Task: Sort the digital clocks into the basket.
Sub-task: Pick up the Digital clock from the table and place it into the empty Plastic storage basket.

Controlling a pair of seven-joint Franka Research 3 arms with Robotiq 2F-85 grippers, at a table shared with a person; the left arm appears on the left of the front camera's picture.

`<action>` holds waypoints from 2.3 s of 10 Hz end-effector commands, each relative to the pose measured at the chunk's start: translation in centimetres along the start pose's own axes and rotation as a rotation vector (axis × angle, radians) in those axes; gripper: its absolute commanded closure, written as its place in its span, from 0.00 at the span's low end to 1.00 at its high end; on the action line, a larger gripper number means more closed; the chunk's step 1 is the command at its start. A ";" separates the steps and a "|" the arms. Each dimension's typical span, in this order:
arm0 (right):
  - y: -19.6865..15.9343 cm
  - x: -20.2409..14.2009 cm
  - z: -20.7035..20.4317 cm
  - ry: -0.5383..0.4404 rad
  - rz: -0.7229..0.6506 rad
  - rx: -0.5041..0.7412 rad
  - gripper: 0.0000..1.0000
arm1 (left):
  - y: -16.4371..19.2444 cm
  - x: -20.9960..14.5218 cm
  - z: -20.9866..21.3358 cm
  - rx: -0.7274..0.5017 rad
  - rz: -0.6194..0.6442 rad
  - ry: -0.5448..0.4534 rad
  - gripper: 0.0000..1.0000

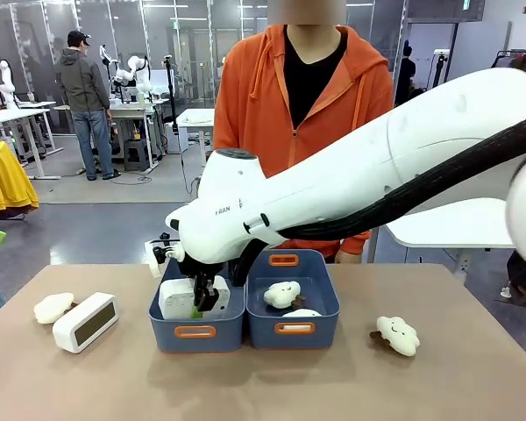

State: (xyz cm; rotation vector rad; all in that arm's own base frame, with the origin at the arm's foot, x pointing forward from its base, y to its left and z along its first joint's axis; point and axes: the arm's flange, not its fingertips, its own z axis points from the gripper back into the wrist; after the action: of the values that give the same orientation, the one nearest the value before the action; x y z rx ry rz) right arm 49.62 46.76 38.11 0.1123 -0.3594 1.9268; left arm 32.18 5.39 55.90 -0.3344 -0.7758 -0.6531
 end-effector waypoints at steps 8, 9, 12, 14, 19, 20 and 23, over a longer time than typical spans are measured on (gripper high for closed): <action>-1.6 -1.2 2.0 -0.013 -0.123 -0.046 0.00 | 0.1 -0.1 0.2 -0.010 -0.019 0.006 0.00; -0.5 -2.8 3.3 -0.028 -0.147 -0.041 0.00 | 0.1 -0.1 0.2 -0.010 -0.019 0.006 0.00; -2.6 -1.1 1.0 -0.021 -0.081 -0.025 0.00 | 0.1 -0.1 0.2 -0.010 -0.019 0.006 0.00; -2.6 -1.1 1.0 -0.021 -0.081 -0.025 0.00 | 0.1 -0.1 0.2 -0.010 -0.019 0.006 0.00; -2.5 -1.2 1.0 -0.024 -0.082 -0.021 0.00 | 0.1 -0.1 0.2 -0.010 -0.019 0.006 0.00; -1.1 -2.2 4.4 -0.180 -0.163 -0.034 0.00 | 0.1 -0.1 0.2 -0.010 -0.019 0.006 0.00; 4.9 -10.5 14.1 -0.244 -0.413 -0.141 0.00 | 0.1 -0.1 0.2 -0.010 -0.019 0.006 0.00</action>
State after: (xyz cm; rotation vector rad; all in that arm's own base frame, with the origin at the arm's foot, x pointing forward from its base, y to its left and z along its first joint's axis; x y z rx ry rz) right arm 51.63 36.88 47.15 0.2919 -0.5221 1.5512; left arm 32.18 5.42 55.92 -0.3342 -0.7762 -0.6525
